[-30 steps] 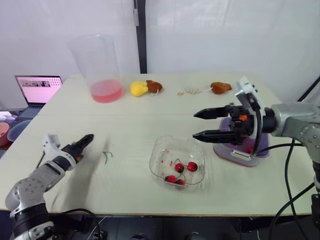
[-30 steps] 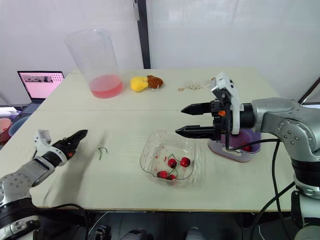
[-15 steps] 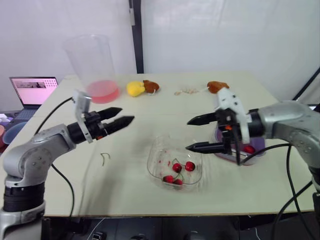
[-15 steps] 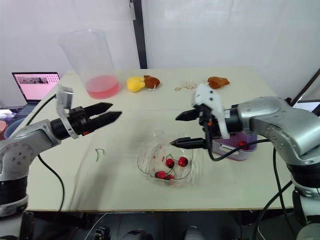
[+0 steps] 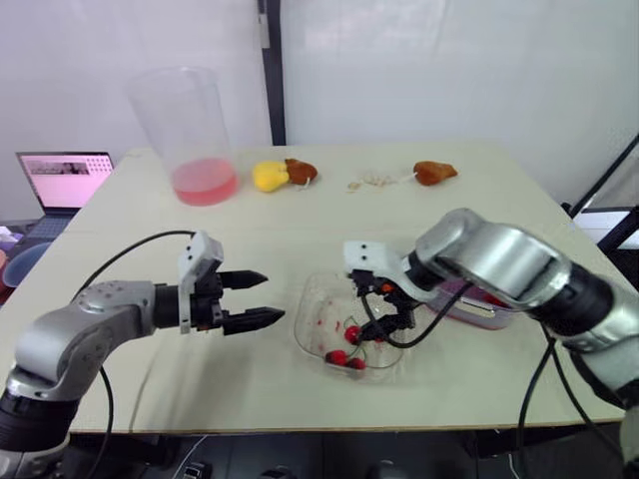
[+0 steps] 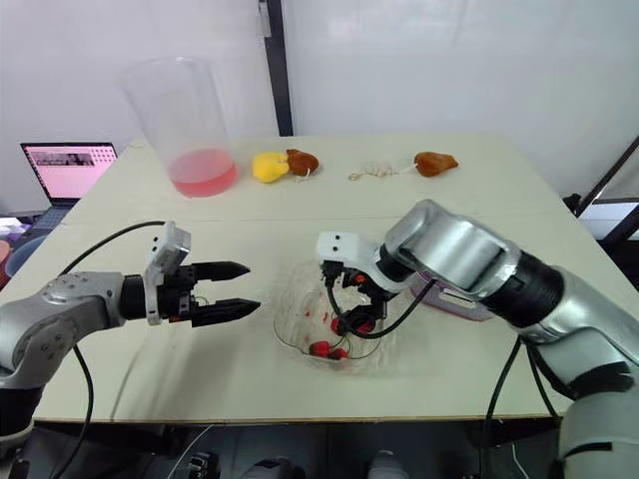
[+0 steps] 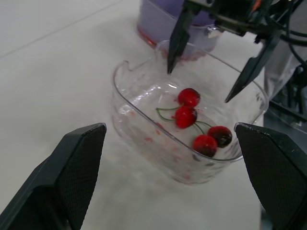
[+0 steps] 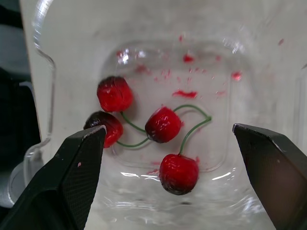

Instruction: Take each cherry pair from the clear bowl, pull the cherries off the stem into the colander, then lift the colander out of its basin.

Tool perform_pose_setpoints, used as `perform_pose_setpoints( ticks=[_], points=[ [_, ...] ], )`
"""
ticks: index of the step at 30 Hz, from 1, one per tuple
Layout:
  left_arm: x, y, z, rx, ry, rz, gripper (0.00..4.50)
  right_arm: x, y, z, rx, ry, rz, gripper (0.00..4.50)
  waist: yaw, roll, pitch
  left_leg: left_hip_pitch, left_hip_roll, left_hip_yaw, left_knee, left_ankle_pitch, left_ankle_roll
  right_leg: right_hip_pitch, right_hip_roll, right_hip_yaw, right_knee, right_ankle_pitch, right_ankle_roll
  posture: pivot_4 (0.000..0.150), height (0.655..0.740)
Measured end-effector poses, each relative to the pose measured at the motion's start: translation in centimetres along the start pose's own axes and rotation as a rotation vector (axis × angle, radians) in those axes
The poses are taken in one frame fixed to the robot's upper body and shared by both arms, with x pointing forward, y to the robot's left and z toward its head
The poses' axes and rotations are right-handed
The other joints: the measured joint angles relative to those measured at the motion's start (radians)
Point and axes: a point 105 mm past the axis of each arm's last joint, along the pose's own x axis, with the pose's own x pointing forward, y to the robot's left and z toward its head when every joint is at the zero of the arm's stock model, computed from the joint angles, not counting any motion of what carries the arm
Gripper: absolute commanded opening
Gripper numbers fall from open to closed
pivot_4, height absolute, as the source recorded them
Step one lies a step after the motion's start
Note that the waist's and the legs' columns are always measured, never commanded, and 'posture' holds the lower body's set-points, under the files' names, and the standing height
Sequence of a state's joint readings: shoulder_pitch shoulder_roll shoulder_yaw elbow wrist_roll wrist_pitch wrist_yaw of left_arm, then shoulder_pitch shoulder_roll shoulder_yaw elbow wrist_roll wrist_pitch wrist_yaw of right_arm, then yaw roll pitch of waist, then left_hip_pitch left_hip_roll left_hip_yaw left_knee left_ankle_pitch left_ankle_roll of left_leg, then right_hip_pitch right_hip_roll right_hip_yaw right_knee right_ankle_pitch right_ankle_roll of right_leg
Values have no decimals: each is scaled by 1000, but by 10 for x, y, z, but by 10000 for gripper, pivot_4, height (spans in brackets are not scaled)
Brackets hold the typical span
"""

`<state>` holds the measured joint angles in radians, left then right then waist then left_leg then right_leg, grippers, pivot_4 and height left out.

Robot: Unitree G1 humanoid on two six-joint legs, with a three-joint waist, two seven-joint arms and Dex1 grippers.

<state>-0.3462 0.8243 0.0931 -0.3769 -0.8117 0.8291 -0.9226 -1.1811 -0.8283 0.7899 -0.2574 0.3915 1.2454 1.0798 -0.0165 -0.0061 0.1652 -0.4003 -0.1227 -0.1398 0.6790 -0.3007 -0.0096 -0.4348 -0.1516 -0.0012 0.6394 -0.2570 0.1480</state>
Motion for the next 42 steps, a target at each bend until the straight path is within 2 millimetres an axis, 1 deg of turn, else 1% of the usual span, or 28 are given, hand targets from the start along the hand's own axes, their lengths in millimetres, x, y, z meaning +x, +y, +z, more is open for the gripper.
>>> perform_pose_setpoints(
  ticks=[3, 8, 14, 17, 19, 21, 27, 32, 35, 36, 42],
  points=[
    [1, -5, -2, -2, 8, -12, 44803, 12, 1, -6, 3, 52, -8, 45000, 1, 0, 0, -4, 0, 0, 2, 0, 0, -4, 0, 0, 2, 0, 0, 1500, 7400],
    [2, -5, -1, -1, 8, -7, 44803, 22, -1, -15, -14, 97, -30, 45000, 4, 0, 0, -5, -1, 0, 4, 0, 0, -5, -1, 0, 5, 0, 0, 1500, 7400],
    [5, -5, 4, 18, -6, -11, 44803, 26, 2, -9, -21, 91, -21, 45000, 2, 0, 0, -5, -1, 0, 3, 0, -1, -6, 0, 0, 6, 0, 0, 1500, 7400],
    [8, -7, 0, 9, 15, -31, 45000, 29, 4, -7, -10, 87, -16, 36743, 1, 0, 0, -5, -1, 0, 3, 0, -1, -6, 0, 0, 6, 0, 0, 1500, 7400],
    [10, -8, -3, -2, 34, -41, 45000, 34, 8, -3, -6, 79, 0, 27668, 1, 0, 0, -5, -1, 0, 3, 0, -1, -6, 0, 0, 6, 0, 0, 1500, 7400],
    [11, -9, -2, -1, 38, -45, 45000, 38, 11, -1, -14, 75, 4, 27668, 2, 0, 0, -5, -1, 0, 3, 0, -1, -7, -1, 0, 6, 0, 0, 1500, 7400],
    [13, -8, 5, -2, 17, -56, 45000, 37, 7, -2, -12, 79, -25, 27668, 2, 0, 0, -5, -1, 0, 4, 0, -1, -7, 0, 0, 6, 0, 0, 1500, 7400],
    [16, -9, 6, -17, -3, -68, 45000, 37, 3, -5, 3, 85, -34, 27668, 0, 0, 0, -5, -1, 0, 4, 0, -1, -7, 0, 0, 6, 0, 0, 1500, 7400],
    [16, -9, 9, -11, -7, -70, 45000, 36, 2, -5, 3, 87, -43, 20086, 0, 0, 0, -5, -1, 0, 4, 0, -1, -7, 0, 0, 6, 0, 0, 1500, 7400],
    [16, -9, 9, -11, -8, -69, 45000, 36, 2, -5, 3, 87, -45, 15805, 0, 0, 0, -5, -1, 0, 4, 0, -1, -7, -1, 0, 6, 0, 0, 1500, 7400],
    [14, -4, 8, -26, -15, -54, 45000, 36, 1, -3, -15, 78, -46, 15805, 0, 0, 0, -5, -1, 0, 4, 0, -1, -7, 0, 0, 6, 0, 0, 1500, 7400]
  ],
)
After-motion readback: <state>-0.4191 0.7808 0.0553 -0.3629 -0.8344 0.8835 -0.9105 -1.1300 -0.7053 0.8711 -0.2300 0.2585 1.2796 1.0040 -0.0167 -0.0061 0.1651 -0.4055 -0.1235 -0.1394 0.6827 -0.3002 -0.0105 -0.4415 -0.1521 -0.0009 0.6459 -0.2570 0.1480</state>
